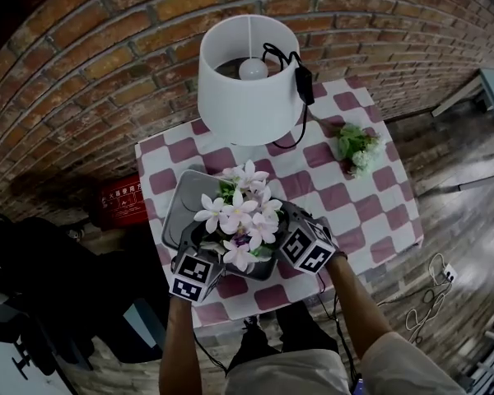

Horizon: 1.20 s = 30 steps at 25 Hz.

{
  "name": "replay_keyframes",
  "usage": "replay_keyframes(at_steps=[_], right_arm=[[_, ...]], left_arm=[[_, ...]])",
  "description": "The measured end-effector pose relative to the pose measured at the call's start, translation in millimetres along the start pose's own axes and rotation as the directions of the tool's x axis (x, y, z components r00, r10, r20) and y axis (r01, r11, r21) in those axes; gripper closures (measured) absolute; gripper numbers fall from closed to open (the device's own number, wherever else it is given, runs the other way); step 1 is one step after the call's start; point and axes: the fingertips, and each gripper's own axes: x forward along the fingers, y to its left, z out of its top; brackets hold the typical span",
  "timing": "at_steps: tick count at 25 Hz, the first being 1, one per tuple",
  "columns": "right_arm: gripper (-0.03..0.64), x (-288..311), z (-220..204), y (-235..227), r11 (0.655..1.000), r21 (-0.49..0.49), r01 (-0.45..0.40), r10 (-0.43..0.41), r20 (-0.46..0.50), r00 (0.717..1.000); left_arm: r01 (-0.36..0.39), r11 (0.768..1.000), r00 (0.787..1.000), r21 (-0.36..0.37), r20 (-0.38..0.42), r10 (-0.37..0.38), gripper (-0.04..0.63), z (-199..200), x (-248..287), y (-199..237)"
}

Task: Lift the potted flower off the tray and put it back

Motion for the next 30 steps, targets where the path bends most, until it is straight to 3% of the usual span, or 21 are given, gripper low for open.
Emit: replay_keyframes(at_steps=[13, 25, 30], right_arm=[[0.333, -73, 27, 44, 0.995, 0.031, 0.094, -0.095, 0.011, 0.995], [0.333, -151, 51, 132, 0.973, 0.041, 0.227, -0.228, 0.029, 0.973], [0.333, -169, 58, 171, 0.964, 0.001, 0.267, -0.266, 0.029, 0.963]], left_arm=[[0.023, 0.999, 0.995, 0.049, 0.094, -0.028, 0.183, 35, -57, -53], [0.064, 0.986, 0.983, 0.155, 0.161, -0.09, 0.181, 50, -142, -128], [0.066, 0.983, 0.979, 0.17, 0.181, -0.097, 0.181, 41, -176, -153]])
